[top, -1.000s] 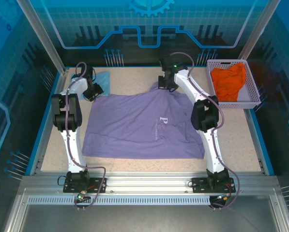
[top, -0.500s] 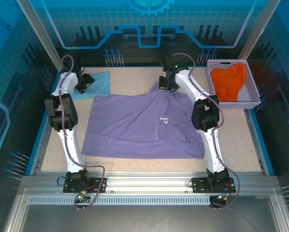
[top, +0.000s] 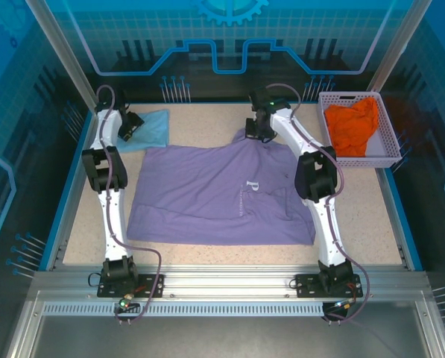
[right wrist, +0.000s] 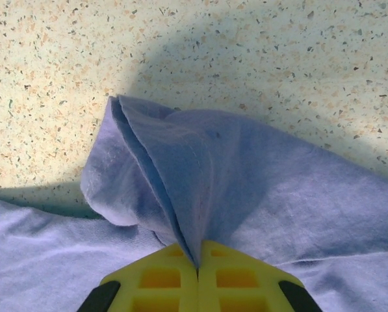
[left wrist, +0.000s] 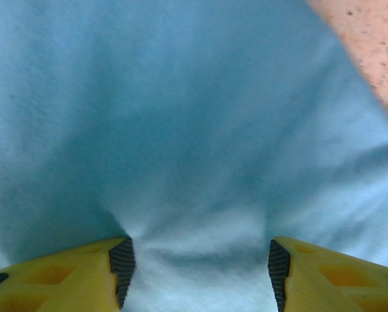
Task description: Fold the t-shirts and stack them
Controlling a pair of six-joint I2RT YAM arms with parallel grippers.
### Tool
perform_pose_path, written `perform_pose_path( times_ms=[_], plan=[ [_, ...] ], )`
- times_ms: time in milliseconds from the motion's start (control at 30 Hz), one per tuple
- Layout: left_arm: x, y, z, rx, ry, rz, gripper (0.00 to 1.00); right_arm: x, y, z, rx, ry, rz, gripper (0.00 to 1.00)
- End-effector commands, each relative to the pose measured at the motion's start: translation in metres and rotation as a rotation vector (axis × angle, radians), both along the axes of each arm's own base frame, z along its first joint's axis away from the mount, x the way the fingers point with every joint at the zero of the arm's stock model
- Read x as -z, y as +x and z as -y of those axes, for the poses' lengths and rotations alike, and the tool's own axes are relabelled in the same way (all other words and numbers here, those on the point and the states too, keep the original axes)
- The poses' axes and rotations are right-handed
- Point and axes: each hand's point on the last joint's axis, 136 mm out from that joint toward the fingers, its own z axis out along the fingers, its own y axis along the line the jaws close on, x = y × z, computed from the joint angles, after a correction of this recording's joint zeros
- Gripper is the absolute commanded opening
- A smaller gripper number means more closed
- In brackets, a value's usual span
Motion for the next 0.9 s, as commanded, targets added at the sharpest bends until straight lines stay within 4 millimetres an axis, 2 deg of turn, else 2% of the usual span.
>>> perform_pose_path(
  times_ms=[0,100,267,367,467,533,633,667,767,867],
  plan=[
    [0.032,-0.011,-0.019,-0.026,-0.002,-0.064,0.60,0.013,0.005,0.007,0.037,0.033,-0.020,0.02],
    [0.033,0.003,-0.028,-0.034,0.006,-0.009,0.60,0.015,0.006,0.007,0.042,0.055,-0.023,0.02],
    [0.033,0.025,-0.030,-0.034,-0.013,0.087,0.61,0.013,0.005,0.004,0.042,0.071,-0.017,0.02],
    [0.022,0.034,-0.028,-0.017,-0.019,0.134,0.69,0.011,0.005,0.003,0.038,0.071,-0.008,0.02],
    [-0.017,0.039,-0.022,0.012,-0.031,0.195,0.80,0.010,0.005,0.004,0.032,0.070,-0.004,0.02],
    [-0.056,0.037,-0.013,0.042,-0.015,0.231,0.85,0.008,0.005,0.003,0.030,0.074,0.001,0.02],
    [-0.105,0.025,0.009,0.082,-0.001,0.263,0.86,0.005,0.006,0.002,0.024,0.079,0.013,0.02],
    [-0.116,0.016,0.015,0.079,-0.003,0.263,0.86,0.004,0.005,0.001,0.020,0.082,0.016,0.03],
    [-0.135,-0.017,0.035,0.043,-0.016,0.273,0.86,0.004,0.004,-0.001,0.016,0.094,0.019,0.03],
    [-0.141,-0.059,0.065,0.011,-0.052,0.245,0.85,0.004,0.004,-0.004,0.006,0.107,0.015,0.03]
  ],
)
